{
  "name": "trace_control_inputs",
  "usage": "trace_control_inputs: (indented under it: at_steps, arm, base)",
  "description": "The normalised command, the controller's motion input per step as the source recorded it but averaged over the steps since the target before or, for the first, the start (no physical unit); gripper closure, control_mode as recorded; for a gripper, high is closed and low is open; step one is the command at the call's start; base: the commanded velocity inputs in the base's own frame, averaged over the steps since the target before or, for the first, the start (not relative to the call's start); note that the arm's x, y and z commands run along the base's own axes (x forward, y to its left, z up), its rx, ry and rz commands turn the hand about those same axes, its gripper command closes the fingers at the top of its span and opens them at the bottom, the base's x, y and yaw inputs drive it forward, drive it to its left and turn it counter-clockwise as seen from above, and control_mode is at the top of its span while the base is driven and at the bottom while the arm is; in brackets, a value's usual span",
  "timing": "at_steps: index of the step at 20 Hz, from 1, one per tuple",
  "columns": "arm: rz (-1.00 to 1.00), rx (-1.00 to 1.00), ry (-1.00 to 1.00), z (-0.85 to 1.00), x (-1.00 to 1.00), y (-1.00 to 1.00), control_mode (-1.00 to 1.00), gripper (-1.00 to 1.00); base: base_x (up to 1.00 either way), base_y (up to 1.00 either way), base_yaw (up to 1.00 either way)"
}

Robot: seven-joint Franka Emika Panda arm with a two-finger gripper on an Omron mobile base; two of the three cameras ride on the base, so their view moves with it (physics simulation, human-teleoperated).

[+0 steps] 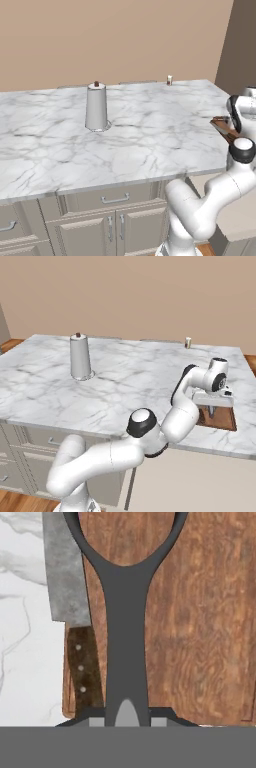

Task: Open the drawer on the right and place the cutting tools on the cutting board.

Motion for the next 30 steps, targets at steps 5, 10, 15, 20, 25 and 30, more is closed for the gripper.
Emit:
trace_control_inputs:
  at_steps: [5, 10, 15, 20, 25, 30]
  arm:
    - [0.00, 0.00, 0.01, 0.00, 0.01, 0.00, -1.00, -1.00]
    - [0.00, 0.00, 0.00, 0.00, 0.00, 0.00, -1.00, -1.00]
    - [0.00, 0.00, 0.00, 0.01, -0.11, 0.00, -1.00, -1.00]
    - [0.00, 0.00, -0.12, 0.25, -0.84, 0.00, -1.00, -1.00]
    - [0.05, 0.00, -0.17, 0.26, -1.00, 0.31, -1.00, -1.00]
    - [0.14, 0.00, -0.18, 0.21, -1.00, 0.63, -1.00, -1.00]
  base:
    - [0.00, 0.00, 0.00]
    - [0.00, 0.00, 0.00]
    - [0.00, 0.00, 0.00]
    - [0.00, 0.00, 0.00]
    - [0.00, 0.00, 0.00]
    - [0.00, 0.00, 0.00]
